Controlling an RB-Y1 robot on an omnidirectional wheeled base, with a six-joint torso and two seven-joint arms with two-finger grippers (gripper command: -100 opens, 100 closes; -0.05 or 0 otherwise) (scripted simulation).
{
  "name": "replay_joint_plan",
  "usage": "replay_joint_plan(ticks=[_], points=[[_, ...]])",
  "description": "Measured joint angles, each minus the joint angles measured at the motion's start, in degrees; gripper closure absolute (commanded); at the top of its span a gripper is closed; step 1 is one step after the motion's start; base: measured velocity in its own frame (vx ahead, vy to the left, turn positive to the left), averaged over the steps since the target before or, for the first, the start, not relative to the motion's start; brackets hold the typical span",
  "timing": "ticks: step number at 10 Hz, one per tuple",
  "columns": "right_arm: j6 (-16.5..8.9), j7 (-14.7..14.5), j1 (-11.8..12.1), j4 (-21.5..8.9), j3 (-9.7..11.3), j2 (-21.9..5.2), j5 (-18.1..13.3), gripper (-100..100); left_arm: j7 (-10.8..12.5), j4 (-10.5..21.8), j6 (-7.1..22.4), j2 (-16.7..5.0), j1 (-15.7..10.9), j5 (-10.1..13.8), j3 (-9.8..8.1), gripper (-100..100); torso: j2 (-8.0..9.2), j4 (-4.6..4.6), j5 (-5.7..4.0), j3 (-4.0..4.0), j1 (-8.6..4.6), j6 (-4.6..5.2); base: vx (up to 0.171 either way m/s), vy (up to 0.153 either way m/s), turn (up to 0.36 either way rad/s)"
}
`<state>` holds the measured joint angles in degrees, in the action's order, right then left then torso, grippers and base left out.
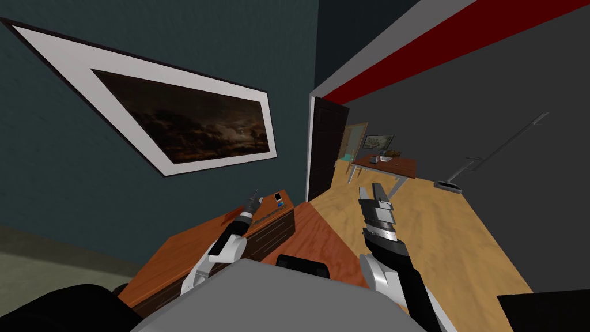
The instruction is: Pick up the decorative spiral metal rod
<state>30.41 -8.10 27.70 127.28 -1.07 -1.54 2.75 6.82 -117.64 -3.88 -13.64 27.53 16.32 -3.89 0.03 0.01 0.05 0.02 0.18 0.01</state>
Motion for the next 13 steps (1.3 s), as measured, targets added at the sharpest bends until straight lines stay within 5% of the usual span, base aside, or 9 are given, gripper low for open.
replay_joint_plan(ticks=[3, 9, 13], points=[[0.0, 0.0, 0.0, 0.0, 0.0, 0.0, 0.0, 0, 0.2, 2.7, 4.1, -0.8, 0.5, 2.8, -0.41, -100, 0.06, 0.01, 0.01, 0.03, 0.05, -0.01, -0.020, 0.051, -0.043], [0.0, 0.0, 0.0, 0.0, 0.0, 0.0, 0.0, 0, 0.8, 13.1, 12.8, -2.9, -3.1, 7.8, -2.36, -100, -0.02, 0.00, -0.02, -0.01, -0.06, -0.01, -0.005, 0.029, -0.044], [0.0, 0.0, 0.0, 0.0, 0.0, 0.0, 0.0, 0, 0.8, 17.1, 17.6, -2.5, -4.7, 9.0, -3.27, -100, -0.05, -0.01, -0.02, -0.02, -0.11, -0.01, -0.001, 0.019, -0.045]])
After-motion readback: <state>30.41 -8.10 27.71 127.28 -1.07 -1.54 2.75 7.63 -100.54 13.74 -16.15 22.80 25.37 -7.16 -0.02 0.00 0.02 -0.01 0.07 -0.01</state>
